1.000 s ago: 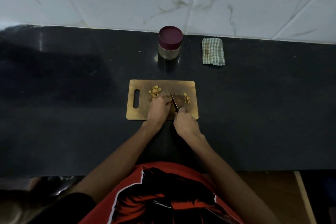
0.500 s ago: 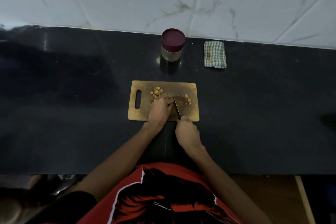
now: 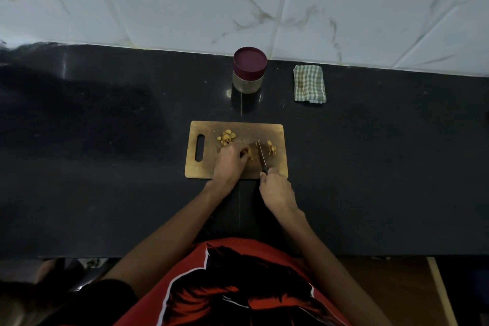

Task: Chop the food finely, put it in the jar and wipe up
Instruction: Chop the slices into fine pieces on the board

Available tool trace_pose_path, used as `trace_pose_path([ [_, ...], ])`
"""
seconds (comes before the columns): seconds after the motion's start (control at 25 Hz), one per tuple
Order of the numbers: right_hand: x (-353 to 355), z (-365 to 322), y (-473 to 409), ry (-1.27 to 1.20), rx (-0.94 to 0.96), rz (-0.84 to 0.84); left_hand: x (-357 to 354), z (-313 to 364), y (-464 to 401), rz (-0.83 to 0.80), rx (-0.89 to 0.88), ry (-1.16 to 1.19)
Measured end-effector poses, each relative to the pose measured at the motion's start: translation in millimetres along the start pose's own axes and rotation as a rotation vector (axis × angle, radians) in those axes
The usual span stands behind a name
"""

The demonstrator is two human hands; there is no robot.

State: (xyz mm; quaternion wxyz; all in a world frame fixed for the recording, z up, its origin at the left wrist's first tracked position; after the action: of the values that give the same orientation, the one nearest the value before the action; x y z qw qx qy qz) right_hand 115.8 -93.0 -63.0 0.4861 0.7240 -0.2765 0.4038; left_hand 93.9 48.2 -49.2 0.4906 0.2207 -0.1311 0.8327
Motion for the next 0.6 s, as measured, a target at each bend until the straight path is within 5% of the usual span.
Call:
trace_pose_path([
  [0.36,-9.7,15.8,-1.1,-0.203,-0.077,-0.111,1.2,-2.1,0.7,-0.006,0.023,0.043],
  [0.6,-31.5,18.0,21.1,-1.052,-0.202,-0.458,0.7,-1.5,0.1,-0.002,0.011,0.048],
])
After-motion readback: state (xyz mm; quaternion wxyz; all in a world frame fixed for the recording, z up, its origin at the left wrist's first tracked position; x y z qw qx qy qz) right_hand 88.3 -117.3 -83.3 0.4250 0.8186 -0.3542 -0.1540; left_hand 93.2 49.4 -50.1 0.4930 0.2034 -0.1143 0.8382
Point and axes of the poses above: each hand's wrist, its own y-axis away from the middle knuckle, its own x-axis out of the back of the hand, z = x × y, the point moved 9 cm from there along -y, towards the middle knuckle, and after that the axes turned 15 degrees about y, right-handed, at the moved point
